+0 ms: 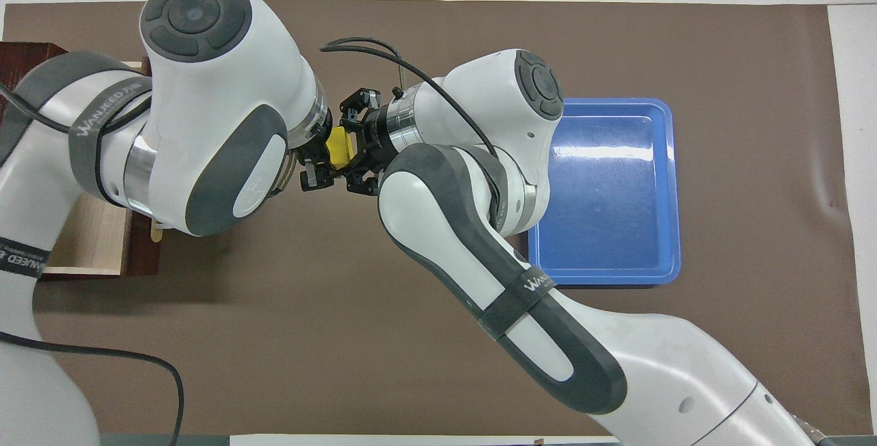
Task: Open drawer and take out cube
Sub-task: 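Carry the cube over the blue tray while the left gripper withdraws, then lower the cube into the tray while the left gripper pushes the drawer shut, then open the right gripper and release the cube in the tray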
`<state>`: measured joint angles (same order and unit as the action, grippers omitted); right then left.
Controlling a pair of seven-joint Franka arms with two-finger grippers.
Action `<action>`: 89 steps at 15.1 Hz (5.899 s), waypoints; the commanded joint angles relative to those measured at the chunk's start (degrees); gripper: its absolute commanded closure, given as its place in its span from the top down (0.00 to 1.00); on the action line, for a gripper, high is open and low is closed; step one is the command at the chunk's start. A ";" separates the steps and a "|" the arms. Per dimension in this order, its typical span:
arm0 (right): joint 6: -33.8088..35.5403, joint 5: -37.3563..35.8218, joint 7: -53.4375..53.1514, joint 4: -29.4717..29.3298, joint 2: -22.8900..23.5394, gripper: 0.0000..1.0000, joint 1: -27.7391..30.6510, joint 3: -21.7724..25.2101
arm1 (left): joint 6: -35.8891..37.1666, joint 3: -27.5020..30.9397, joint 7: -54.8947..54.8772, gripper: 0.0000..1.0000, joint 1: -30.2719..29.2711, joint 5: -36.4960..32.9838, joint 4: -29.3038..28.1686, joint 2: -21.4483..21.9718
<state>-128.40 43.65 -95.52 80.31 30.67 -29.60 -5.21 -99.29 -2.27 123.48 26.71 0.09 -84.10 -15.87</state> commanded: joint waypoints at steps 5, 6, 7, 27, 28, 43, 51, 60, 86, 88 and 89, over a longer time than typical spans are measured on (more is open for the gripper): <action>1.93 -0.59 -2.31 -2.44 -0.09 0.00 0.77 -0.33 | -1.09 0.77 0.27 0.78 0.98 0.27 -0.98 0.57; 1.93 -0.59 -2.31 -2.44 -0.09 0.00 0.77 -0.33 | -0.91 0.86 0.27 1.00 0.98 0.27 -0.89 0.57; 1.93 -0.59 -2.31 -2.44 -0.09 0.00 0.77 -0.33 | -0.74 0.86 0.18 1.00 0.98 0.18 -0.89 0.57; 10.70 -0.76 15.67 17.22 -13.17 0.00 26.06 0.11 | -5.47 1.21 -27.67 1.00 -16.41 -1.05 -15.38 6.19; 11.59 -0.76 19.54 20.12 -14.31 0.00 28.09 0.11 | -6.18 1.21 -29.34 1.00 -17.55 -1.05 -15.92 6.37; 7.82 -0.85 53.94 48.35 -22.68 0.00 40.94 0.64 | -11.10 1.30 -47.80 1.00 -30.04 -4.13 -20.76 8.31; 7.29 -1.03 53.33 49.06 -20.57 0.00 41.73 0.73 | -14.01 1.21 -54.30 1.00 -37.60 -4.13 -19.61 8.22; 6.06 -1.03 49.02 49.50 -20.21 0.00 41.73 0.73 | -10.77 0.25 -55.10 1.00 -36.55 -4.04 -17.51 9.54; 3.24 -1.46 44.46 50.03 -21.09 0.89 39.19 0.73 | -0.91 -1.07 -113.25 1.00 -26.79 -1.14 -14.86 16.83; 6.39 -4.09 42.53 47.41 -21.62 1.00 39.18 0.73 | 1.36 -1.07 -122.57 1.00 -26.79 -1.14 -14.78 17.09; 7.98 -5.67 40.60 45.39 -21.62 1.00 39.18 0.64 | 2.68 -1.16 -123.47 1.00 -26.79 -1.14 -14.69 17.10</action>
<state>-123.51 41.43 -50.73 128.76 10.17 9.55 -4.35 -99.08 -3.82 4.75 -0.36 -1.74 -97.85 -0.23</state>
